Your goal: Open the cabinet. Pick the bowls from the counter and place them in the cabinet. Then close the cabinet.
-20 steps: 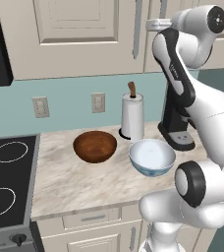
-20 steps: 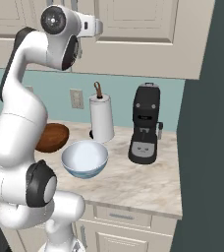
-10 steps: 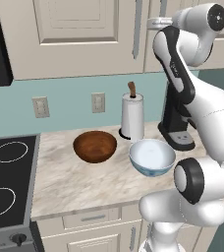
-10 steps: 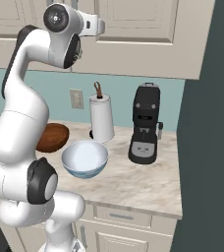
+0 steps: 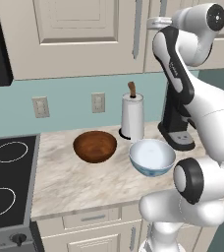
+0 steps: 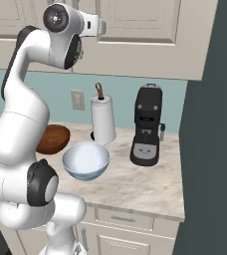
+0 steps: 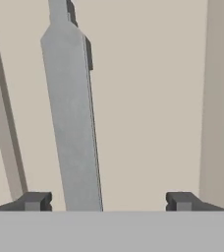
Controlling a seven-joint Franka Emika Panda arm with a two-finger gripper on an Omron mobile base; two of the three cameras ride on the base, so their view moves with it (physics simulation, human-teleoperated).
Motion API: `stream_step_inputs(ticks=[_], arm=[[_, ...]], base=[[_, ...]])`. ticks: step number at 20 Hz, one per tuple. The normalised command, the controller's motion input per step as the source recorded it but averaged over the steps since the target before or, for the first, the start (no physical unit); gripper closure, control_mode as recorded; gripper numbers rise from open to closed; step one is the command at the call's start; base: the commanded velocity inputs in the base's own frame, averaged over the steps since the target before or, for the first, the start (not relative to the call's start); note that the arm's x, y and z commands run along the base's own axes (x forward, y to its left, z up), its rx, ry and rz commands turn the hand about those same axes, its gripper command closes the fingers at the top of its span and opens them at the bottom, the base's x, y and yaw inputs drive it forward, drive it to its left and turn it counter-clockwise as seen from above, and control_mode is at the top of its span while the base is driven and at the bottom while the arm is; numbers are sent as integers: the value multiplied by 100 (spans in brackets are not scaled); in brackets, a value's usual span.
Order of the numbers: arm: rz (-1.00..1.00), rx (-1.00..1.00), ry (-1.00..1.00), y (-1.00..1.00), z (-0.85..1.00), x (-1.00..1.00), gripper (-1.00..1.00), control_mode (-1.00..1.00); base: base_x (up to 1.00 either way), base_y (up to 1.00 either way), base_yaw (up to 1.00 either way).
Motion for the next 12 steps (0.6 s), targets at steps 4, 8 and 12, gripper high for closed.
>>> stream_step_inputs(ticks=[4,8,12], arm=[[0,0,0,8,-22,41,100,-100],[0,0,0,3,-20,43,100,-100],[0,0,0,3,-21,39,100,-100]], base=[[0,0,0],[0,0,0],[0,0,0]])
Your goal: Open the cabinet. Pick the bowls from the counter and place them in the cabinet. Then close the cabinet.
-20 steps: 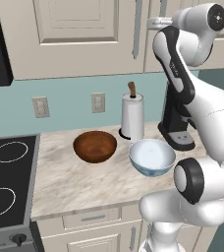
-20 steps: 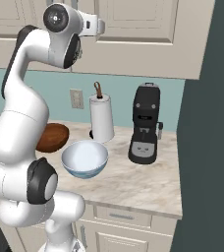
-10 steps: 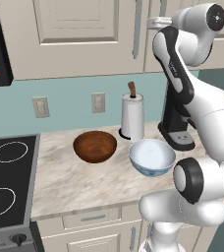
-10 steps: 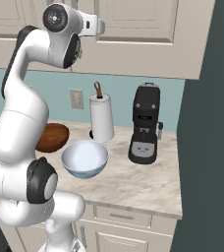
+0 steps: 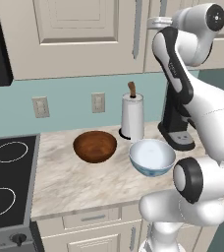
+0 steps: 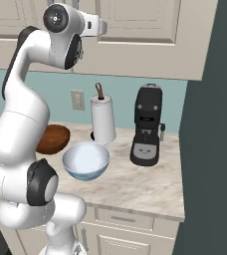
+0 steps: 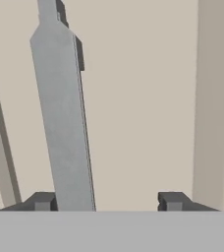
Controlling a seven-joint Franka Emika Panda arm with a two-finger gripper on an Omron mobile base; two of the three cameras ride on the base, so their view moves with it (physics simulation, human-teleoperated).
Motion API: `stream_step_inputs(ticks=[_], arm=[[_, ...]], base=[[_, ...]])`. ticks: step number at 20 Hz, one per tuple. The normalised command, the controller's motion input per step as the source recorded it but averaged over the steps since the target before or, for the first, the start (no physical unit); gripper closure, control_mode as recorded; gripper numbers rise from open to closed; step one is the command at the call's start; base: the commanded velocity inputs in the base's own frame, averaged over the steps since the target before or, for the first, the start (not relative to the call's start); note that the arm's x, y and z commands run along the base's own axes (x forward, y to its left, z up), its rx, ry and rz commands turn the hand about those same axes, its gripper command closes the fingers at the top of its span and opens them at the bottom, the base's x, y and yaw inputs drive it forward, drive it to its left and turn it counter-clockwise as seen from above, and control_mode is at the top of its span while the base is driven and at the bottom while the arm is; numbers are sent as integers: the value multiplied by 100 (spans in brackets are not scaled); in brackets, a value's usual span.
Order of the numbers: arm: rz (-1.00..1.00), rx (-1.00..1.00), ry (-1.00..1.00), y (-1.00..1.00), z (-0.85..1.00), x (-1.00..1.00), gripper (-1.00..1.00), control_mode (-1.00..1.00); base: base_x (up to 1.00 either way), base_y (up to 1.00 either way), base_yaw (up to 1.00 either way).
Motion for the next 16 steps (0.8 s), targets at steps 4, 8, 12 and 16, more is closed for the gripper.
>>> stream_step_inputs(ticks=[4,8,12,16], arm=[[0,-1,0,3,-18,32,100,-100],[0,-10,0,2,-14,6,100,-100],[0,-10,0,12,-9,0,100,-100],[0,-3,0,8,-5,-4,100,-100]], base=[[0,0,0],[0,0,0],[0,0,0],[0,0,0]])
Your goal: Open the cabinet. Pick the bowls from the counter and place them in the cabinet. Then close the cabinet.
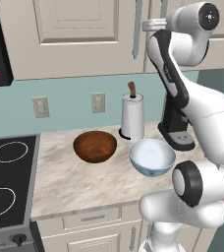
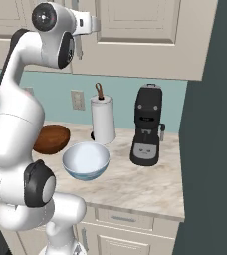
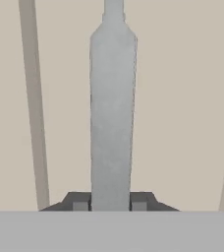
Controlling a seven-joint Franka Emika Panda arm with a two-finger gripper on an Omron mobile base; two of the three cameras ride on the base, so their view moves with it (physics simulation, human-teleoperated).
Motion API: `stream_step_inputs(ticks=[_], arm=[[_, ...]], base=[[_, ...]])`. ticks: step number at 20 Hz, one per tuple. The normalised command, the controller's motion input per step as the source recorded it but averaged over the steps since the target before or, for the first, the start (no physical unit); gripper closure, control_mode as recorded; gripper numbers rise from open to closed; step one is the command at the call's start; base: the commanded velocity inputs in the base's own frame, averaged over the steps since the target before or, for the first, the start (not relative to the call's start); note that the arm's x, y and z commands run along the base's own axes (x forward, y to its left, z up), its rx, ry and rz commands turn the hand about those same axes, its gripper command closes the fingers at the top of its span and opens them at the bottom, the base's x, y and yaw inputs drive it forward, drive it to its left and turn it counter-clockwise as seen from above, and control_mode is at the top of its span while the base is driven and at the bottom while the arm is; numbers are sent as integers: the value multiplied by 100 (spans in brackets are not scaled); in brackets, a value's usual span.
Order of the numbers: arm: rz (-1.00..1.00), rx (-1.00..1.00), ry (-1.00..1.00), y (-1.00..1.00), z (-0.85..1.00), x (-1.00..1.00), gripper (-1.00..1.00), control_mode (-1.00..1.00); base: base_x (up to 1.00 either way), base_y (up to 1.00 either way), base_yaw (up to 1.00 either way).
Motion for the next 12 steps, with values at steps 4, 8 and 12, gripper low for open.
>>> stream_step_inputs(ticks=[4,8,12], arm=[[0,0,0,0,0,-1,100,-100],[2,0,0,0,0,-10,100,-100],[7,0,-3,-5,0,-45,100,-100]], base=[[0,0,0],[0,0,0],[0,0,0]])
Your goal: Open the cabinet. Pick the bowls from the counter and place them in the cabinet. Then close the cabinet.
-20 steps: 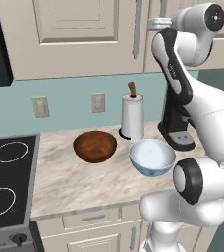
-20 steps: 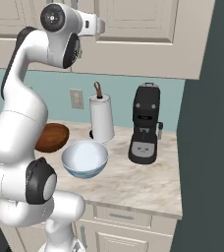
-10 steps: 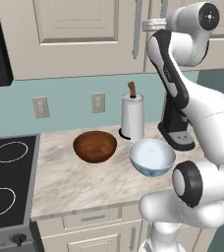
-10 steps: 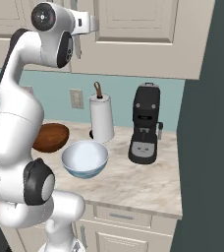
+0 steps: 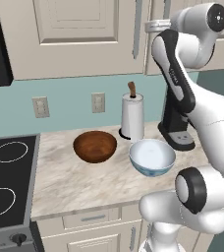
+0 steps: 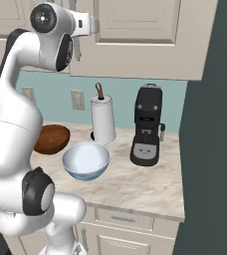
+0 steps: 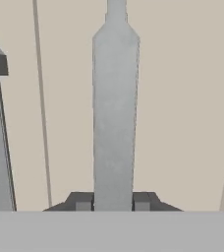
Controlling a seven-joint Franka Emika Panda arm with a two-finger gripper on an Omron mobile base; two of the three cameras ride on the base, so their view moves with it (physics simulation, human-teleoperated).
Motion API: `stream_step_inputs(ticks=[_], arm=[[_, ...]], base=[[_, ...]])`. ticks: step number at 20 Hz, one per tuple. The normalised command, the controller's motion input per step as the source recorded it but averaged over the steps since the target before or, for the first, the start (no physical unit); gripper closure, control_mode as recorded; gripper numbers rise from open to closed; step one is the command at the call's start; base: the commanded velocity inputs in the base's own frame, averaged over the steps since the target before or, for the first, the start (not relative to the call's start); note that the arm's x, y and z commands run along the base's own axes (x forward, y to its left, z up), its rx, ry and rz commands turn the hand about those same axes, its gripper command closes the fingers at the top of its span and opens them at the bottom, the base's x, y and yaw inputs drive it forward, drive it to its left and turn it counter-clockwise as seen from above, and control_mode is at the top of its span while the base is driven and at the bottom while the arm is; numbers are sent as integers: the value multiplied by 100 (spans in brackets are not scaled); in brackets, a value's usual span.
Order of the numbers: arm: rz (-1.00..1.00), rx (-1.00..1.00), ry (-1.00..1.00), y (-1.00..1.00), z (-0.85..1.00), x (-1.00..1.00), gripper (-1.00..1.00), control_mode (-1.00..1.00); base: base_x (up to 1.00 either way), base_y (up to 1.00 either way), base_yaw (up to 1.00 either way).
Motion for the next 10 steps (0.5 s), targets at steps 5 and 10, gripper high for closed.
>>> stream_step_inputs(ticks=[5,10], arm=[[10,0,-6,-4,0,-64,100,-100],[10,0,-5,-7,0,-71,100,-100]], base=[[0,0,0],[0,0,0]])
